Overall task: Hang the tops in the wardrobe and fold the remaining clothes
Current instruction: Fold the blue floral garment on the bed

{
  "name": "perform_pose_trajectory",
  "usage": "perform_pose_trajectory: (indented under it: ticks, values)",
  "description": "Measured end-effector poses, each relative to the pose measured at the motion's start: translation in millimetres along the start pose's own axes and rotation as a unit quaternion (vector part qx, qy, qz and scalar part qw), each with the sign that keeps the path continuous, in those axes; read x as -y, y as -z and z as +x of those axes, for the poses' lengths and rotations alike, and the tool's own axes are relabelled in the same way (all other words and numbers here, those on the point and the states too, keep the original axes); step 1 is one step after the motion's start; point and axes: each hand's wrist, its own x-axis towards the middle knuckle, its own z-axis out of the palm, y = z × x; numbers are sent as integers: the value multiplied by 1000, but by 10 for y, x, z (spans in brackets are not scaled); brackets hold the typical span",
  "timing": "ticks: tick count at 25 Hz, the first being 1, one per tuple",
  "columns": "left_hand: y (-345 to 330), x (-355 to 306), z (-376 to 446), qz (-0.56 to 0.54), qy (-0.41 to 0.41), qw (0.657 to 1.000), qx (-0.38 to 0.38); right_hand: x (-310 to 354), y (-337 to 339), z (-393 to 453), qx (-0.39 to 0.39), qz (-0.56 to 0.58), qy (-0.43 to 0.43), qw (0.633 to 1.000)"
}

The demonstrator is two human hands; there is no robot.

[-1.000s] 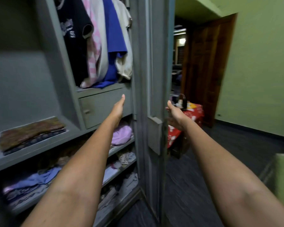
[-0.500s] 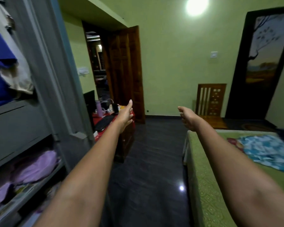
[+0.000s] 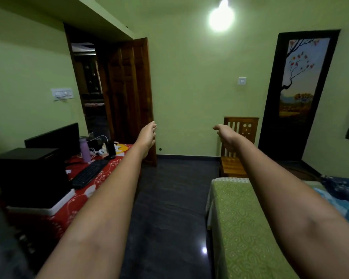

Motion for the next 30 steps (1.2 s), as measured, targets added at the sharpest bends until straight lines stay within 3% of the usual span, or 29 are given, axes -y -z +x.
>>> perform_pose_trajectory:
  ticks: [5,11,16,19,23,30]
  values:
    - [-228,312,1079,18,16,1000,10,-66,-44,1082,4,-55,-21,998]
    - [-347,658,2700,69,10,997,26,-156,-48,2623,-19,7,-42,999]
    - [-568,419,4198,87,-21,994,59,255,88,3903,-60,66,3,996]
    - [-881,369,4943,61,-33,994,83,288,111,4534,-84,81,34,993]
    - [-1334,646,5756,72,-17,990,122,122,280,5319,-101,91,2,991]
    - [-2411,827,7198,45,-21,985,164,23,1225,6653,-148,77,-13,986]
